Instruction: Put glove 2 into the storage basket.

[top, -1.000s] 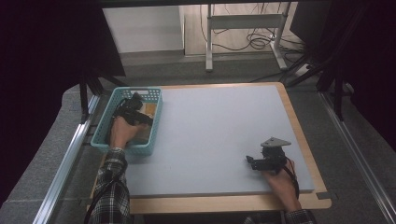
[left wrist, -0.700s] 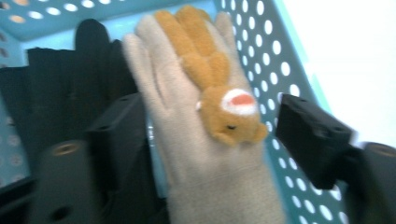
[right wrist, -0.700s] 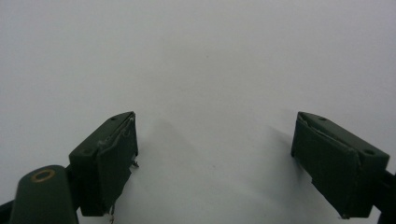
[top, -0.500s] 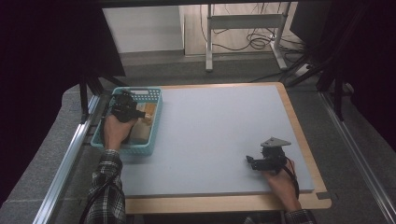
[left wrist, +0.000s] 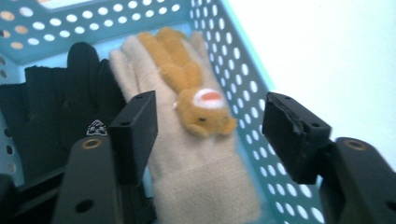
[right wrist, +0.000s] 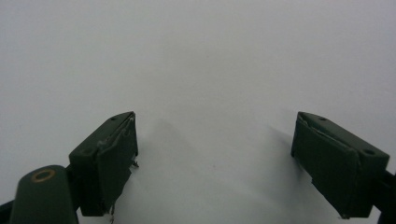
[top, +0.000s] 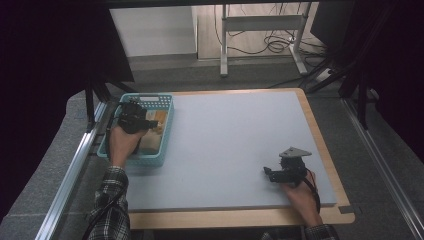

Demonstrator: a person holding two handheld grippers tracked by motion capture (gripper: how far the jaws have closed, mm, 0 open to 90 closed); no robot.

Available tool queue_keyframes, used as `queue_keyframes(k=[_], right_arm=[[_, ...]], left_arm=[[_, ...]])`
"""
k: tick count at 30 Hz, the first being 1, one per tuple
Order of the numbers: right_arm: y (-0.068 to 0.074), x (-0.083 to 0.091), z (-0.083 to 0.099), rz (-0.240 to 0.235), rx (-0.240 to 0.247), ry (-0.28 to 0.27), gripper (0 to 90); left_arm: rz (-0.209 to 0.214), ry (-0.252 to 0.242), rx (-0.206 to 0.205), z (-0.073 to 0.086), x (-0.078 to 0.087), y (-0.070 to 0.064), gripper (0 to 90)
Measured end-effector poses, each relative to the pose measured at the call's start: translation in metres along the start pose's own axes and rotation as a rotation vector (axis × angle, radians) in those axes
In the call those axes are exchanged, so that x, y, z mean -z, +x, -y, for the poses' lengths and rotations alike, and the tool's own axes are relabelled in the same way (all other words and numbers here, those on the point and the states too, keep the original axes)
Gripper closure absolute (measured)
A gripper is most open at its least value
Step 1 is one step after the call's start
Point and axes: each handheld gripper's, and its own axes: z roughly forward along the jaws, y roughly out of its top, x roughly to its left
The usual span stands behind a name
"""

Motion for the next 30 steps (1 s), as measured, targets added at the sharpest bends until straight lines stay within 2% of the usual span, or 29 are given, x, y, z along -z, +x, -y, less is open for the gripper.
queue_keyframes(k=[4,10,21,30], right_arm=[[0.000,0.000,0.000,0.000,0.000,0.000,14.2],[0.000,0.000,0.000,0.000,0.000,0.000,14.2],[0.000,0.000,0.000,0.000,0.000,0.000,14.2],[0.000,0.000,0.000,0.000,0.000,0.001,14.2]], left_arm=[[-0.006,-0.004,-0.026,0.000,0.003,-0.005,28.4],[-0.011,-0.013,-0.033,0.001,0.007,-0.010,20.2],[-0.013,-0.022,-0.048,0.008,0.016,-0.014,11.0],[-0.001,-0.018,-0.068,0.014,0.022,-0.019,7.4]])
